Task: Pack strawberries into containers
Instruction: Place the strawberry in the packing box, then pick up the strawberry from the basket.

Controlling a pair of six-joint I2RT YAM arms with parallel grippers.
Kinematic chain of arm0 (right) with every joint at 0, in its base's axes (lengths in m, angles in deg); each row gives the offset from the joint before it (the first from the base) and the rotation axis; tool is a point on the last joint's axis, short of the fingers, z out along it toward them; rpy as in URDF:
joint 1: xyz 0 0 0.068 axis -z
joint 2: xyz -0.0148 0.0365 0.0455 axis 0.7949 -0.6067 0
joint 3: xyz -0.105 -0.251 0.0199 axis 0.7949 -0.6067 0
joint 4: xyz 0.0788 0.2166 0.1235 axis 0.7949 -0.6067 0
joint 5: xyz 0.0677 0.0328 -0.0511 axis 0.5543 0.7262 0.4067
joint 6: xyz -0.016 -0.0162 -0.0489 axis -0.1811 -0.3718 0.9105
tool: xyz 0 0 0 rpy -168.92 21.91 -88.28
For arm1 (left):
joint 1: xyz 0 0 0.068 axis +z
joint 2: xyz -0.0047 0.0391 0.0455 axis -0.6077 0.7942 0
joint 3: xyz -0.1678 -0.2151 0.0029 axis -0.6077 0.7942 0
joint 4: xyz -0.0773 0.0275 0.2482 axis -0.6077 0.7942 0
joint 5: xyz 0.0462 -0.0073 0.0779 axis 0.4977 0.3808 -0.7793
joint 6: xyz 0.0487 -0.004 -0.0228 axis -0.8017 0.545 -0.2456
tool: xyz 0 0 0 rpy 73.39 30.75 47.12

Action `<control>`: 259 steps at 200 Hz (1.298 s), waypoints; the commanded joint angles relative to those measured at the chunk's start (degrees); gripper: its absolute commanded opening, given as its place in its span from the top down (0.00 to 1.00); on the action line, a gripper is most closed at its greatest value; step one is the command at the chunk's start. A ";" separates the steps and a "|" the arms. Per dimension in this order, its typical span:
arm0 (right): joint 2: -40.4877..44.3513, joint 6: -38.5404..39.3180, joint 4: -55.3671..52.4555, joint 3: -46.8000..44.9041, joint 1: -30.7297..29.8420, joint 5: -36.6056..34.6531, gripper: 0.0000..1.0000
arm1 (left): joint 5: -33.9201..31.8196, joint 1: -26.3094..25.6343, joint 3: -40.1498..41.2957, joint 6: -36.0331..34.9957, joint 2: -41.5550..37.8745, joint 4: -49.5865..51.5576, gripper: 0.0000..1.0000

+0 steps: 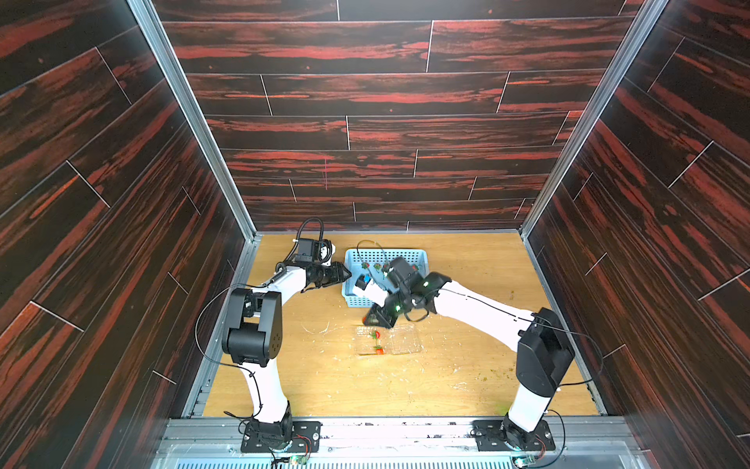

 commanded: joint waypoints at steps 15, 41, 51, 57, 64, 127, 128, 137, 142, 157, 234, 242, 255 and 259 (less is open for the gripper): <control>-3.89 -2.00 0.21 -3.86 -2.06 -2.56 0.87 | 0.29 -0.15 1.05 0.56 -0.65 -1.03 0.48; -6.00 -1.89 0.91 -3.82 -2.25 -5.32 0.84 | -0.15 -0.15 1.19 0.35 -1.26 -0.59 0.48; -6.40 -1.71 0.65 -3.39 -2.25 -5.76 0.83 | -0.15 -0.15 1.04 0.35 -1.27 -0.60 0.48; -6.28 -1.55 0.55 -3.19 -2.25 -5.68 0.80 | -0.15 -0.15 0.95 0.28 -1.27 -0.37 0.48; -5.87 -1.23 0.62 -3.10 -2.25 -5.59 0.76 | -0.08 -0.15 0.85 0.18 -1.27 -0.15 0.48; -2.96 1.69 -2.46 0.05 -1.78 -6.66 0.54 | 0.11 -0.15 0.64 0.18 -0.79 -0.15 0.48; -2.94 1.80 -2.55 0.15 -1.75 -6.83 0.53 | 0.11 -0.15 0.61 0.17 -0.77 -0.10 0.48; -2.43 2.38 -3.05 1.37 -0.90 -7.95 0.53 | 0.11 -0.15 0.60 0.08 -0.86 0.00 0.48; -2.09 2.47 -2.93 2.05 -0.10 -8.21 0.54 | 0.11 -0.15 0.67 0.04 -0.84 0.00 0.48; -1.17 2.54 -2.49 5.22 3.18 -7.07 0.53 | 0.18 -0.15 0.65 -0.01 -0.79 0.05 0.48; -20.74 4.12 -2.56 29.75 16.06 -15.72 0.53 | 0.38 -0.33 0.93 0.26 -1.41 0.17 0.49; -23.44 4.39 -3.06 32.71 16.20 -17.25 0.53 | 0.29 -0.33 0.75 0.17 -1.30 0.34 0.49; -27.77 4.76 -4.44 37.23 16.61 -19.37 0.53 | 0.32 -0.33 0.59 0.08 -1.27 0.58 0.50; -28.95 4.73 -4.59 38.30 16.80 -19.96 0.53 | 0.21 -0.33 0.71 0.08 -1.27 0.57 0.50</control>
